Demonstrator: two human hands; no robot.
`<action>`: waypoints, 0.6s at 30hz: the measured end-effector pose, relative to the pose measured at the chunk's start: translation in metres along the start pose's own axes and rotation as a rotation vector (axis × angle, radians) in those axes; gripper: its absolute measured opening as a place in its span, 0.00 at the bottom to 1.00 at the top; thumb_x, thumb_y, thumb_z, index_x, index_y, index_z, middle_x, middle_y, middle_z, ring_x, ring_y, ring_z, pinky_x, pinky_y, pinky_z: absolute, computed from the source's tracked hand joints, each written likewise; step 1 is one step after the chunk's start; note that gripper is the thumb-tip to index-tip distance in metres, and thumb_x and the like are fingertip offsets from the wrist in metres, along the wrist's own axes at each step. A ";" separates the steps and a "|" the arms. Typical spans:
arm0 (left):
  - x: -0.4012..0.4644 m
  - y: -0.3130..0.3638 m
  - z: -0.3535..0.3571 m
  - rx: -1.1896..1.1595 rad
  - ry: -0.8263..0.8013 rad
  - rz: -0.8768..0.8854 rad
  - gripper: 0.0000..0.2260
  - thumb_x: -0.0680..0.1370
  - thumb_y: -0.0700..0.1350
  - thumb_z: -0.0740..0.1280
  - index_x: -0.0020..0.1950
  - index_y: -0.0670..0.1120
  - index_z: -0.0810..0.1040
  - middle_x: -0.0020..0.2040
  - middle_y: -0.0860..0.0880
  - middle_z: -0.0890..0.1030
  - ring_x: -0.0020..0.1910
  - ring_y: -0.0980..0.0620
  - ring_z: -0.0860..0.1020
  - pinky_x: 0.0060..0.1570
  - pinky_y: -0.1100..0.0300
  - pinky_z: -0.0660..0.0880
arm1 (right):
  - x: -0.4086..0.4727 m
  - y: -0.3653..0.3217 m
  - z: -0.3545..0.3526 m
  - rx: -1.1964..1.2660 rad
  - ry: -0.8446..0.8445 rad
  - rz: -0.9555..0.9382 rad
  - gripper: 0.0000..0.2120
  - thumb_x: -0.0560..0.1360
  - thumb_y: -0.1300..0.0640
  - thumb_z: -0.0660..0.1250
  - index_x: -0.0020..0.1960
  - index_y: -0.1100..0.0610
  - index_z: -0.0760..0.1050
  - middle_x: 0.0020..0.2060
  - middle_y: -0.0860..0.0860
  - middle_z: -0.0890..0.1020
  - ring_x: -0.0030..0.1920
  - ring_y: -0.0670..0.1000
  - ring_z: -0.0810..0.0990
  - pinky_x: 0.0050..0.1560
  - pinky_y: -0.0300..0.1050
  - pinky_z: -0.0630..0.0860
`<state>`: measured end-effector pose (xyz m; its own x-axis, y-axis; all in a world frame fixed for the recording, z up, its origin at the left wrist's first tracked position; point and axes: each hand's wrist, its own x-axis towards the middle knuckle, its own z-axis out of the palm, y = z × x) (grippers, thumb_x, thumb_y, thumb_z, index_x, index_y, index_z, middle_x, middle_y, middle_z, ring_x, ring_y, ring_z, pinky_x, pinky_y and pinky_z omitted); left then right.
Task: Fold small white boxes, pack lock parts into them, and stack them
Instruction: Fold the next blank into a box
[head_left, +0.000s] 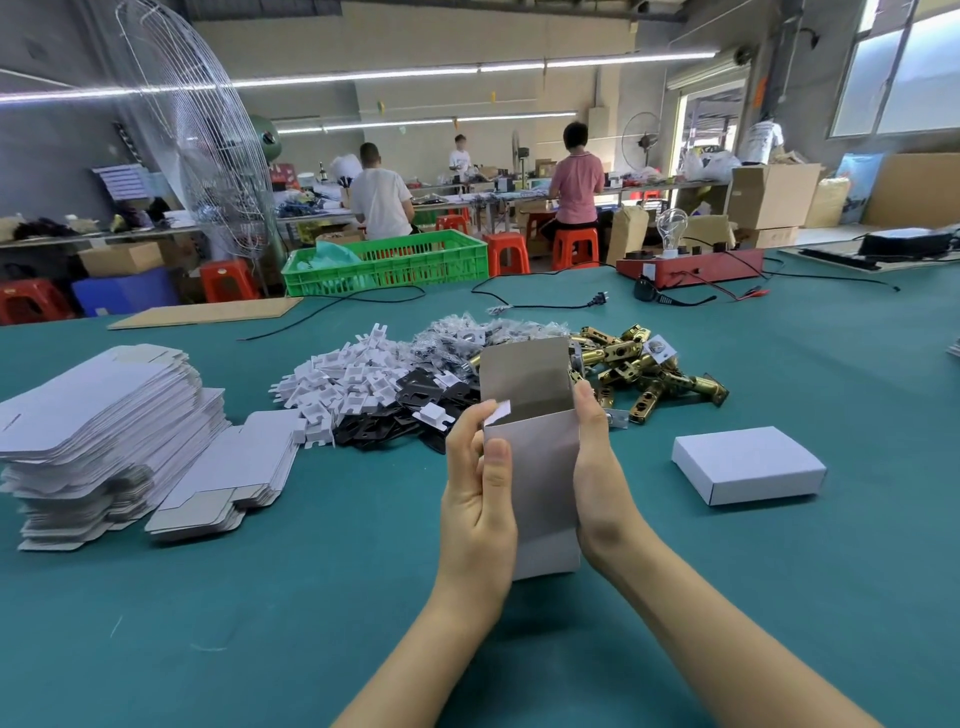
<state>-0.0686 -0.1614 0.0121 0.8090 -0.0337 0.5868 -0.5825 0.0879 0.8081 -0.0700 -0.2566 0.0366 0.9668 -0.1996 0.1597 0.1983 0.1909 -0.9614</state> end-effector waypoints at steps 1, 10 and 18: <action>0.002 0.004 -0.001 -0.019 0.020 -0.018 0.09 0.82 0.55 0.55 0.60 0.59 0.70 0.52 0.73 0.76 0.47 0.71 0.73 0.50 0.78 0.66 | 0.001 0.001 -0.001 -0.008 -0.002 -0.017 0.24 0.74 0.32 0.53 0.53 0.43 0.82 0.51 0.47 0.85 0.54 0.46 0.82 0.59 0.47 0.74; 0.027 0.026 -0.004 -0.222 0.163 -0.308 0.06 0.73 0.54 0.63 0.36 0.61 0.74 0.45 0.51 0.78 0.49 0.49 0.73 0.55 0.43 0.68 | -0.001 0.003 0.000 0.034 -0.073 0.026 0.27 0.67 0.28 0.52 0.48 0.41 0.83 0.45 0.49 0.86 0.45 0.46 0.85 0.38 0.36 0.78; 0.030 0.028 -0.006 -0.279 0.162 -0.355 0.06 0.71 0.50 0.64 0.39 0.62 0.74 0.44 0.52 0.79 0.49 0.48 0.72 0.53 0.47 0.67 | 0.000 -0.002 0.002 0.068 -0.092 -0.003 0.18 0.79 0.41 0.54 0.38 0.30 0.80 0.40 0.36 0.84 0.41 0.36 0.82 0.40 0.32 0.76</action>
<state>-0.0605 -0.1544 0.0522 0.9689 0.0440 0.2436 -0.2427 0.3639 0.8993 -0.0704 -0.2548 0.0393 0.9763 -0.1121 0.1850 0.2083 0.2563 -0.9439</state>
